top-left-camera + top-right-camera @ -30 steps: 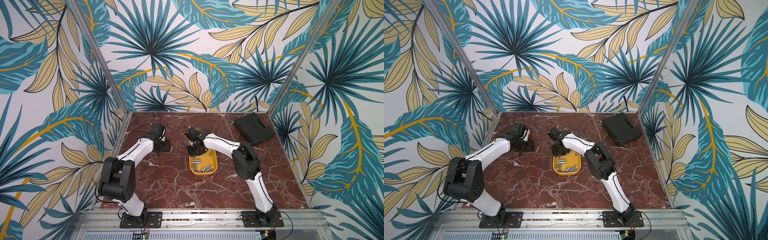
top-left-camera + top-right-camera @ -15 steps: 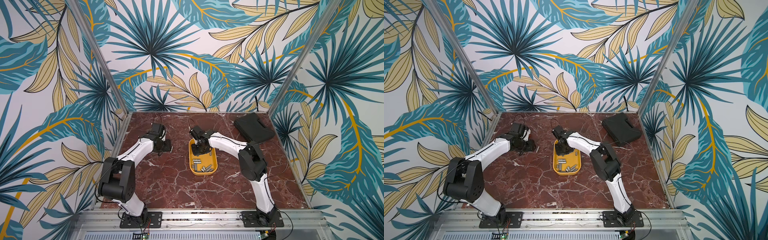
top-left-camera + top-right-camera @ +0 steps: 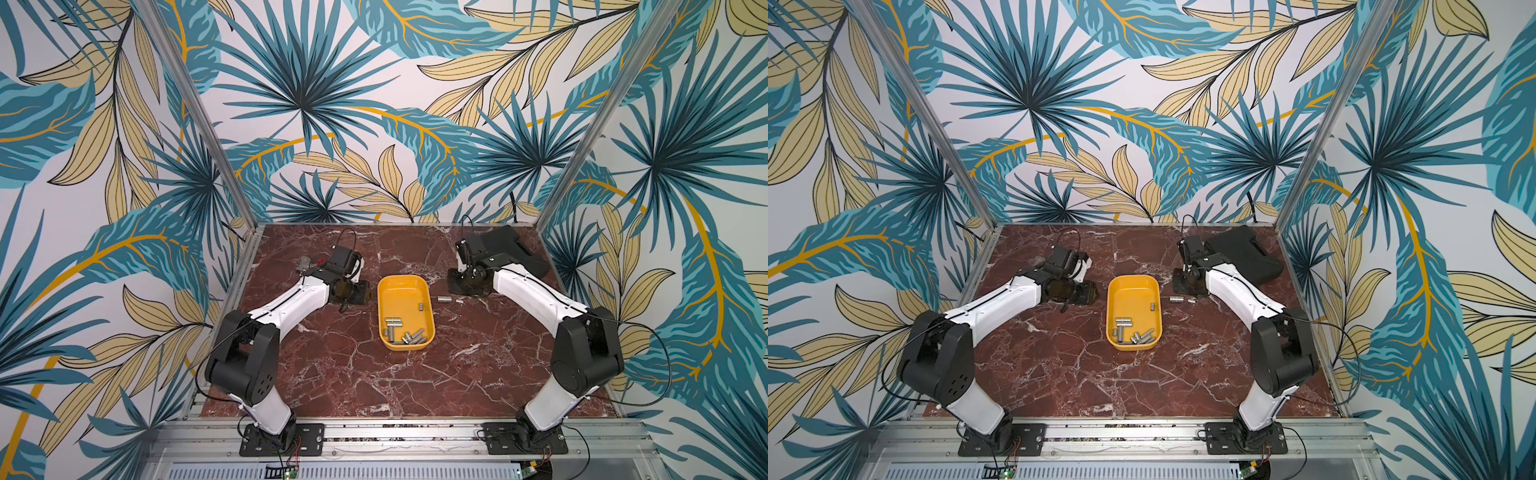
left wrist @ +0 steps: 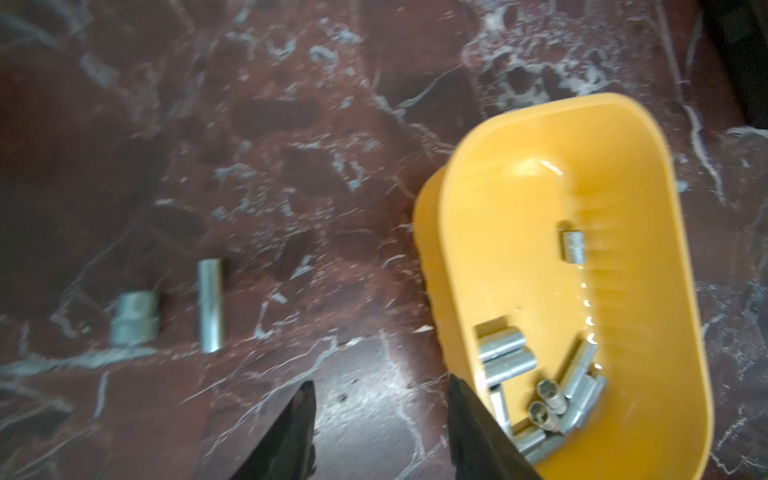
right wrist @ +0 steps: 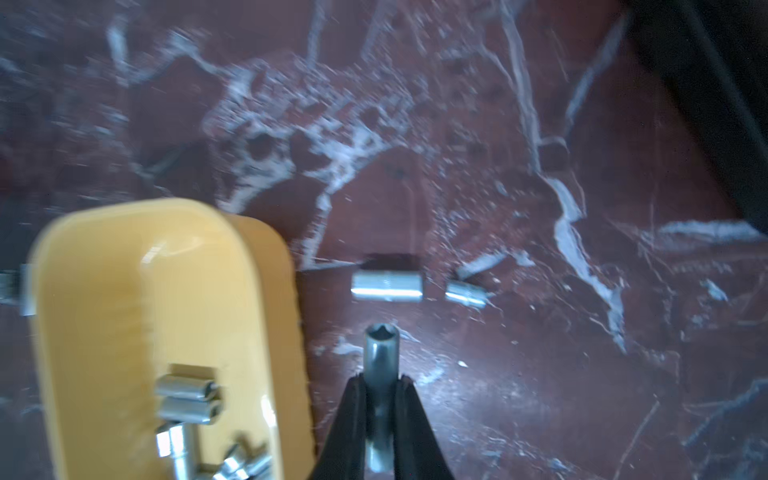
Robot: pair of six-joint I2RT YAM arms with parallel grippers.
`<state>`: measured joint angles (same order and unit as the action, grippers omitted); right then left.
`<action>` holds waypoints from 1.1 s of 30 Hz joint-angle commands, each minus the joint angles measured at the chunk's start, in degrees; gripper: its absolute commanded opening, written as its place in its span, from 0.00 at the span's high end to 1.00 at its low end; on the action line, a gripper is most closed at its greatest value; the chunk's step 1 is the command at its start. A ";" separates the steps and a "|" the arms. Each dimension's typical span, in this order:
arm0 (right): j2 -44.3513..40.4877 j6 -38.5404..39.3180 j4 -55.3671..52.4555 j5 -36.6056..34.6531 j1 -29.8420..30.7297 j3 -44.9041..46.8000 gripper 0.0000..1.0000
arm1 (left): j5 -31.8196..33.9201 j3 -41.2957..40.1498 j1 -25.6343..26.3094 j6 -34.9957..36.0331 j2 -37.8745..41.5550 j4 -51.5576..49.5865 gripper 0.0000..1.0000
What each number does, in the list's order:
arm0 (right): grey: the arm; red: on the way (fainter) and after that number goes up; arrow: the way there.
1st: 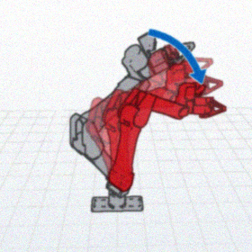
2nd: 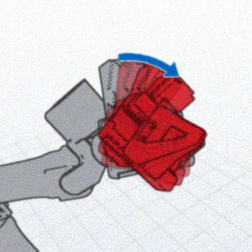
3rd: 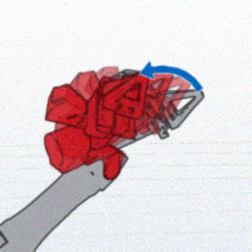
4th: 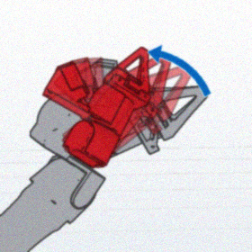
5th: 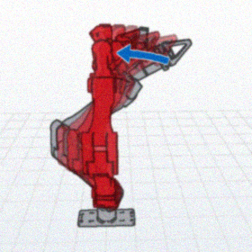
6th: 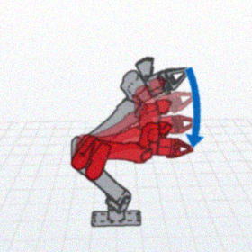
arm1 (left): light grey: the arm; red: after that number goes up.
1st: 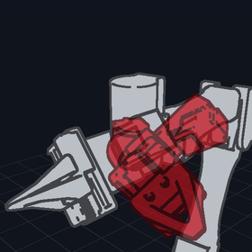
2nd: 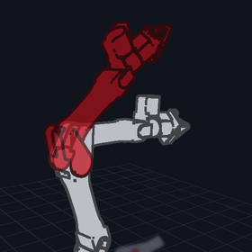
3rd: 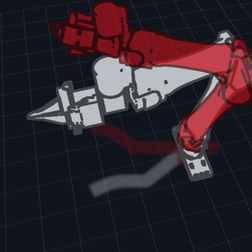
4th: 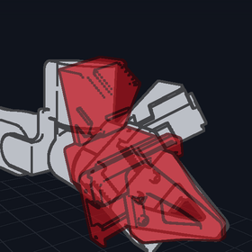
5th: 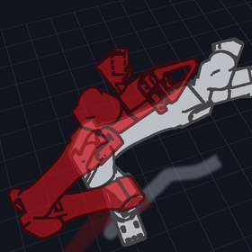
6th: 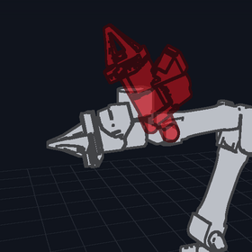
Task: Take out the socket from the storage box
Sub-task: Place the socket head at the center of the board.
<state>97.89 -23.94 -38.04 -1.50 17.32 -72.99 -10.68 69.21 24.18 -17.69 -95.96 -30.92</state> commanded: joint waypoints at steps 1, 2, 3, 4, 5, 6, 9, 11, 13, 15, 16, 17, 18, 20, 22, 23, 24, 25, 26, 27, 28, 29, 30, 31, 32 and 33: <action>1.53 0.90 0.07 -0.43 -2.10 2.91 0.92 | -0.93 5.50 2.70 -0.46 -3.09 1.80 0.46; 2.51 1.23 0.00 -0.44 -2.73 3.03 0.92 | -0.81 6.65 3.30 -0.07 -4.15 1.28 0.46; 3.22 1.46 0.19 -0.59 -3.22 3.01 0.92 | -0.53 7.46 3.70 0.05 -4.99 0.84 0.46; 4.13 1.85 0.52 -0.99 -3.71 2.90 0.92 | -0.44 8.10 4.06 0.06 -5.85 0.54 0.46; 4.99 2.12 0.42 -1.22 -4.23 2.50 0.92 | -0.57 8.65 4.30 -0.14 -6.56 0.59 0.46; 5.61 2.35 0.30 -1.31 -4.69 2.06 0.92 | -1.01 9.04 4.50 -0.32 -7.10 0.68 0.46; 6.97 2.83 0.46 -1.18 -6.10 0.81 0.92 | -1.17 10.32 5.55 -0.10 -8.41 0.09 0.46; 7.92 3.35 0.23 -1.74 -6.87 0.04 0.92 | -1.42 10.77 6.02 -0.14 -8.93 -0.06 0.46; 9.49 3.85 -0.30 -1.84 -7.75 -0.69 0.92 | -1.78 11.20 6.48 0.07 -9.48 -0.40 0.46; 10.73 3.99 -0.62 -1.51 -8.50 -1.09 0.92 | -0.98 11.40 6.75 0.75 -9.77 -1.18 0.46; 11.18 3.99 -0.57 -1.40 -8.77 -1.19 0.91 | -0.25 11.31 6.83 0.94 -9.77 -1.29 0.46; 11.44 4.08 -0.50 -1.28 -8.95 -1.19 0.91 | -0.04 11.20 6.84 1.15 -9.77 -1.25 0.46; 11.87 4.16 -0.41 -0.91 -9.13 -1.40 0.91 | -0.06 10.99 6.84 1.34 -9.77 -1.25 0.46; 12.75 4.46 -0.88 -0.70 -9.30 -2.02 0.91 | -0.30 10.93 6.84 1.53 -9.86 -1.03 0.46; 13.84 4.86 -1.36 -0.61 -9.49 -2.79 0.91 | -0.73 10.86 6.99 1.69 -10.03 -0.76 0.46; 14.08 4.87 -1.49 -0.55 -9.51 -2.99 0.91 | -0.83 10.97 7.06 1.74 -10.10 -0.73 0.46; 14.28 4.92 -1.49 -0.35 -9.59 -3.24 0.90 | -0.84 11.02 7.17 1.81 -10.09 -0.72 0.46; 14.35 4.95 -1.46 -0.26 -9.59 -3.30 0.90 | -0.83 11.03 7.32 1.92 -10.12 -0.72 0.46; 14.35 4.91 -1.42 -0.17 -9.67 -3.38 0.89 | -0.84 11.04 7.41 1.96 -10.21 -0.80 0.46; 14.35 4.90 -1.38 -0.09 -9.68 -3.39 0.88 | -0.84 11.12 7.52 2.04 -10.34 -1.02 0.46; 14.36 4.91 -1.41 -0.02 -9.68 -3.30 0.87 | -0.73 11.14 7.63 2.18 -10.47 -1.31 0.46; 14.36 4.90 -1.42 -0.08 -9.66 -3.25 0.86 | -0.68 11.25 7.71 2.31 -10.60 -1.70 0.46; 14.44 4.87 -1.37 -0.08 -9.76 -3.13 0.85 | -0.53 11.29 7.80 2.55 -10.72 -2.09 0.46; 14.37 4.70 -1.26 0.02 -9.76 -2.96 0.85 | -0.33 11.35 7.87 2.78 -10.82 -2.51 0.46; 14.35 4.60 -1.13 0.10 -9.76 -2.71 0.84 | -0.31 11.39 7.89 2.92 -10.90 -2.77 0.46; 14.17 4.52 -0.96 0.24 -9.76 -2.47 0.83 | -0.23 11.51 7.97 3.09 -10.91 -3.17 0.46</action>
<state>111.50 -19.64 -37.98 -1.87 7.81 -75.77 -11.38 78.11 31.75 -15.88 -106.19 -32.45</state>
